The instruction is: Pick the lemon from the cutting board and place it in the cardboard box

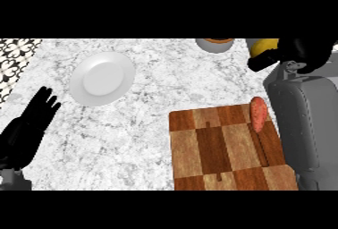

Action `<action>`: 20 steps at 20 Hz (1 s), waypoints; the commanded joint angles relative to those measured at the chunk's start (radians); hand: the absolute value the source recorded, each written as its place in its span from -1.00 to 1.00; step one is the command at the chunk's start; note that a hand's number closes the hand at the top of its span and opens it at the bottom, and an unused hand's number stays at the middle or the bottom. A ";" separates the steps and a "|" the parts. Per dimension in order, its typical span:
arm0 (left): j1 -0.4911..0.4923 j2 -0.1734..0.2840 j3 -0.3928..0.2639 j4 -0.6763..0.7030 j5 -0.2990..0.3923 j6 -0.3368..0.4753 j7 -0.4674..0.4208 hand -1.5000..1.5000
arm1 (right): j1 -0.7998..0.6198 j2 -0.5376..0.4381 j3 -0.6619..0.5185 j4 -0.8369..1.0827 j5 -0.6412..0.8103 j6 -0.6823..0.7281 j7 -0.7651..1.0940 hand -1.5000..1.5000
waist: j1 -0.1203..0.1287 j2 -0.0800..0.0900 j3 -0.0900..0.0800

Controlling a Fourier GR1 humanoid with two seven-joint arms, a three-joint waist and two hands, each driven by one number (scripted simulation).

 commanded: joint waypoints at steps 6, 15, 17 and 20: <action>-0.010 0.024 0.023 -0.002 -0.003 -0.005 0.012 0.00 | -0.066 -0.158 -0.105 -0.046 0.014 0.039 0.056 1.00 | 0.002 0.004 0.000; 0.014 -0.031 -0.023 0.026 -0.041 -0.010 -0.042 0.00 | 0.043 -0.247 -0.149 -0.011 -0.047 0.029 -0.034 1.00 | 0.003 0.005 0.000; -0.005 0.009 0.021 -0.011 0.006 -0.017 0.015 0.00 | 0.057 -0.333 -0.214 0.051 -0.087 -0.040 -0.147 1.00 | 0.005 0.005 0.001; -0.074 0.000 0.006 -0.001 -0.010 0.022 0.065 0.00 | 0.097 -0.321 -0.195 0.073 -0.082 -0.081 -0.157 1.00 | 0.002 0.005 0.001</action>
